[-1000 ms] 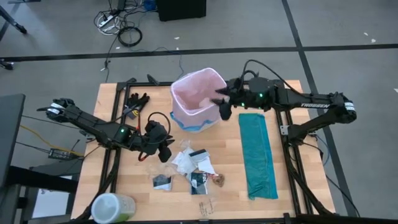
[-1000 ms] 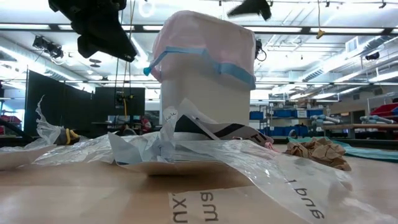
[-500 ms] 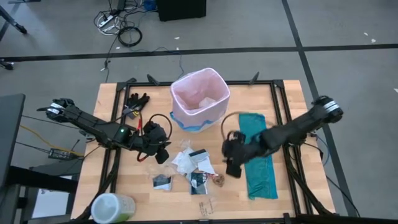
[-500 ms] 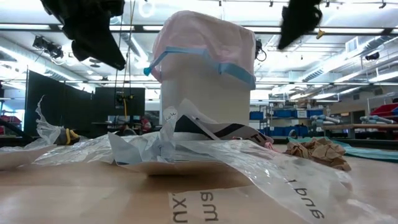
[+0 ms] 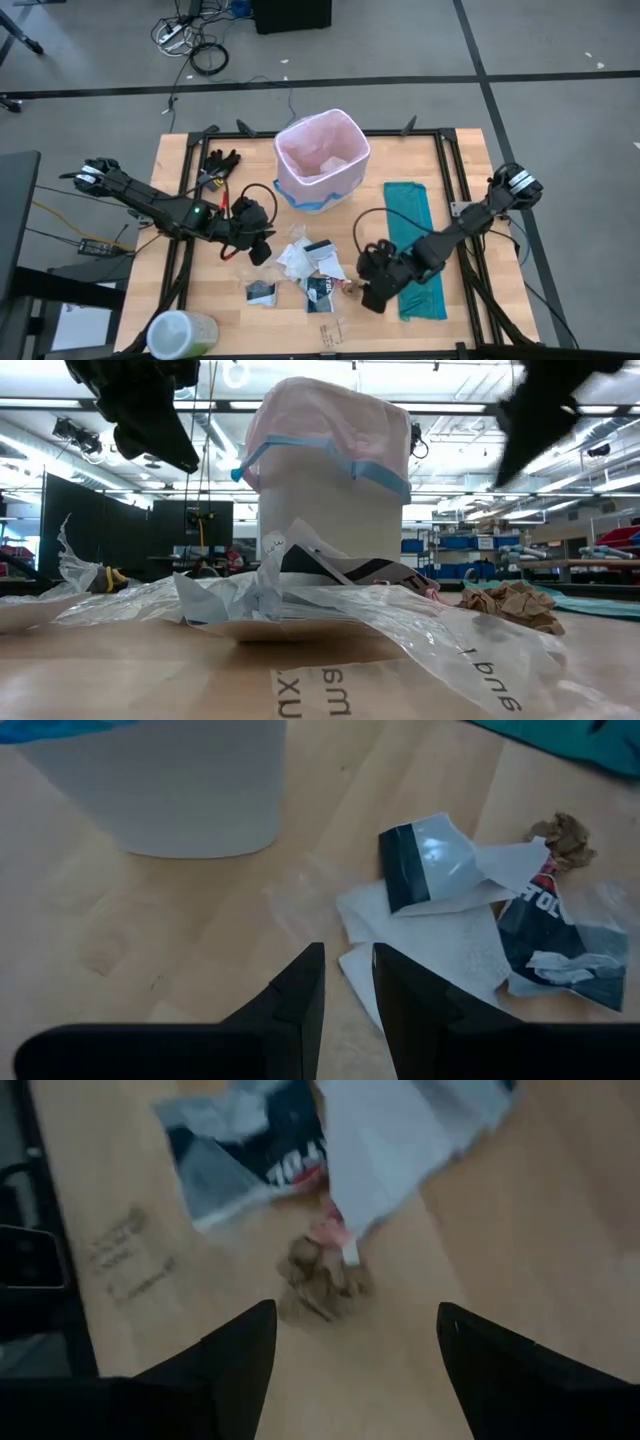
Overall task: Place trash/remove bag and relplace
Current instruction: Put the brown paper into the white trash bin
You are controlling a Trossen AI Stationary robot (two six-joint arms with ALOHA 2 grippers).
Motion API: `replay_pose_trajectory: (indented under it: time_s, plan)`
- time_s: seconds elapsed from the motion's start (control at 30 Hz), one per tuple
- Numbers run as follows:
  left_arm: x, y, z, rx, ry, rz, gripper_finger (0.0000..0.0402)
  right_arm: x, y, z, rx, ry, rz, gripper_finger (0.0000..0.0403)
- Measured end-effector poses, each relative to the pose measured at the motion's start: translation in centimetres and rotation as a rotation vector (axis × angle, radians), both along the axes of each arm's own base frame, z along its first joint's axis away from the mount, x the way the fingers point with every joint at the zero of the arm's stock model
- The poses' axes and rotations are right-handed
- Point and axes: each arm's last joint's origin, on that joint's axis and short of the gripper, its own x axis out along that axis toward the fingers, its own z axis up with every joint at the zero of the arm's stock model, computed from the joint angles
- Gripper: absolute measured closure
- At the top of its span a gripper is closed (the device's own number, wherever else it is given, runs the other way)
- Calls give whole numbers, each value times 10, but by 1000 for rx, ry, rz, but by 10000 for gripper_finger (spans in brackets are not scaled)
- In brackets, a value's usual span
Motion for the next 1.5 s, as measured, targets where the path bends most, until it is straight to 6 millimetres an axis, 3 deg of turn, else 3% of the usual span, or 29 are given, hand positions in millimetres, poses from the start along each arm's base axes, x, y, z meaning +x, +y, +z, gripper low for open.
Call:
replay_pose_trajectory:
  time_s: [0.23, 0.4, 0.63, 0.73, 0.87, 0.93, 1.17, 1.37, 1.5]
  plan:
    - [-1, -3, 0, -13, 6, -28, 305, -4, 10, -26, 84, -83, -118, 137]
    - [-2, -7, 0, -13, 6, -47, 305, 8, 19, -59, 74, -14, -108, 138]
    - [-2, -10, 1, -16, -9, -56, 305, 12, 20, -87, 76, 60, -187, 150]
    - [-2, -10, 1, -13, -10, -54, 305, 13, 19, -91, 90, 73, -229, 198]
    - [-2, -10, 1, -5, -13, -48, 305, 11, 16, -90, 94, 91, -266, 325]
    - [-2, -10, 1, -1, -13, -44, 305, 11, 14, -87, 109, 99, -278, 381]
    - [-2, -9, 1, 35, -11, -61, 305, 5, 10, -52, 191, 27, -280, 400]
    - [-2, -9, 1, 47, -8, -70, 305, -6, -3, 1, 270, -132, -310, 402]
    - [-2, -9, 1, 51, -9, -67, 305, -13, -29, 43, 235, -302, -369, 402]
